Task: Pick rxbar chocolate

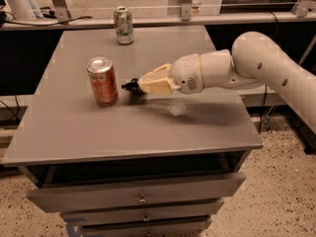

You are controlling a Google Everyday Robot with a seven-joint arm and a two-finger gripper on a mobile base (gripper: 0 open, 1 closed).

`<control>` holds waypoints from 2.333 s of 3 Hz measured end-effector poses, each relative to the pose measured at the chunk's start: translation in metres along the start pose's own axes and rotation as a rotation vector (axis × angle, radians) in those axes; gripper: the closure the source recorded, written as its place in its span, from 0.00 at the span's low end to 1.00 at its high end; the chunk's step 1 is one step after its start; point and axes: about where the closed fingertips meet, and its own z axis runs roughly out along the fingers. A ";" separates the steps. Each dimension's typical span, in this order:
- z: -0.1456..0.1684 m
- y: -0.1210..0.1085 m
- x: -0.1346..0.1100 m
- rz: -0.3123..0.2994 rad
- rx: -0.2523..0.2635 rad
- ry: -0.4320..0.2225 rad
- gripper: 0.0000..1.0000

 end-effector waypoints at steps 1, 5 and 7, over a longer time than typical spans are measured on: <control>0.010 0.014 -0.005 0.000 -0.046 -0.024 1.00; 0.019 0.027 -0.006 -0.015 -0.108 0.011 0.12; 0.006 0.012 -0.005 -0.027 -0.039 0.030 0.00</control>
Offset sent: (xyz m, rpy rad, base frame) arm -0.0281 0.0241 -0.0024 0.0223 0.0461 0.1000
